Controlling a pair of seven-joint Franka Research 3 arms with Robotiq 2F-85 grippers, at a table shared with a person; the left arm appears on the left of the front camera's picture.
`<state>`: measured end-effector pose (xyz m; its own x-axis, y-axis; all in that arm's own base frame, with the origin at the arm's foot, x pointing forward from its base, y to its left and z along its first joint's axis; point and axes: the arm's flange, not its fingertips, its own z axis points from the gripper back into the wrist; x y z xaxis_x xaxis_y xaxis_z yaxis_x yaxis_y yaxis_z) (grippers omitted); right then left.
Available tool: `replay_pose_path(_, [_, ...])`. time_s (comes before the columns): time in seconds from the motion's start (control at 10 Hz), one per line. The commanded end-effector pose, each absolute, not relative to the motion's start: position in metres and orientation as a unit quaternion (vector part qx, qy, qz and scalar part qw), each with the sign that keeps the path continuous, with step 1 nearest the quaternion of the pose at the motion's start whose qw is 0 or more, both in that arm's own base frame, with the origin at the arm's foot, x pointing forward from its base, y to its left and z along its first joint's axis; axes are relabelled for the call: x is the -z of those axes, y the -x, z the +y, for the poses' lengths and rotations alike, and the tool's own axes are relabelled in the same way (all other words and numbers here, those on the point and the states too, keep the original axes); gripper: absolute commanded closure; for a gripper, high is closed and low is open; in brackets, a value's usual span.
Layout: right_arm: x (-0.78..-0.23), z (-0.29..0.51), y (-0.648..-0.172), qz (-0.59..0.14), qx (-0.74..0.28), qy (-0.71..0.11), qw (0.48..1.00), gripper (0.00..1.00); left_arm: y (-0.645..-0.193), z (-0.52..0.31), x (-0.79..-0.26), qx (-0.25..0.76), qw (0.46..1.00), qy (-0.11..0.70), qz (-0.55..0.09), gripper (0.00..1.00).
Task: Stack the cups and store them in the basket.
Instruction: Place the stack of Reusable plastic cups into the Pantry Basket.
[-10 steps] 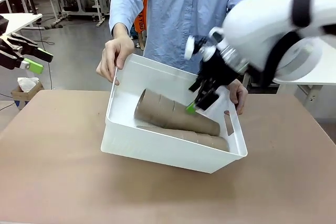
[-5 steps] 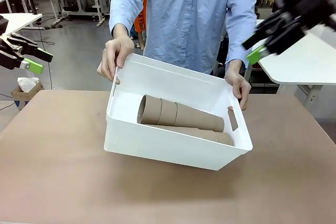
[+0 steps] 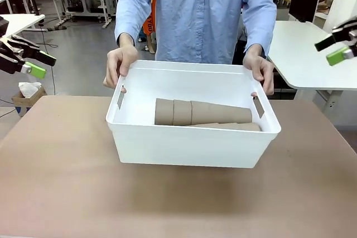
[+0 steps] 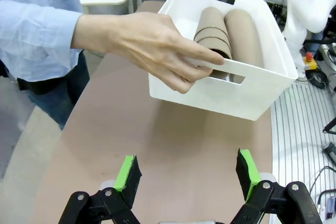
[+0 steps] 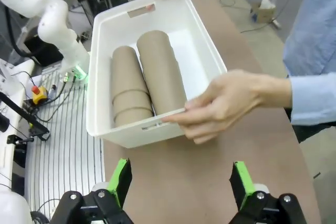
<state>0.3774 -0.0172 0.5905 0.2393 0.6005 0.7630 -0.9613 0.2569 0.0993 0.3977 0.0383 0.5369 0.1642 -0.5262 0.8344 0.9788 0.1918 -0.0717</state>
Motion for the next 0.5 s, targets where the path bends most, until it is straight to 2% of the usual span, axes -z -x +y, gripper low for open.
replay_pose_path(0.0, [-0.567, -0.024, -0.376, -0.328, -0.540, -0.305, 0.713, 0.00, -0.398, 0.037, -0.538, 0.544, 0.690, 0.329, -0.345, 0.04])
replay_pose_path(0.4, [-0.550, -0.037, -0.367, -0.346, -0.526, -0.307, 0.714, 0.00, -0.398, 0.037, -0.538, 0.544, 0.690, 0.329, -0.345, 0.04])
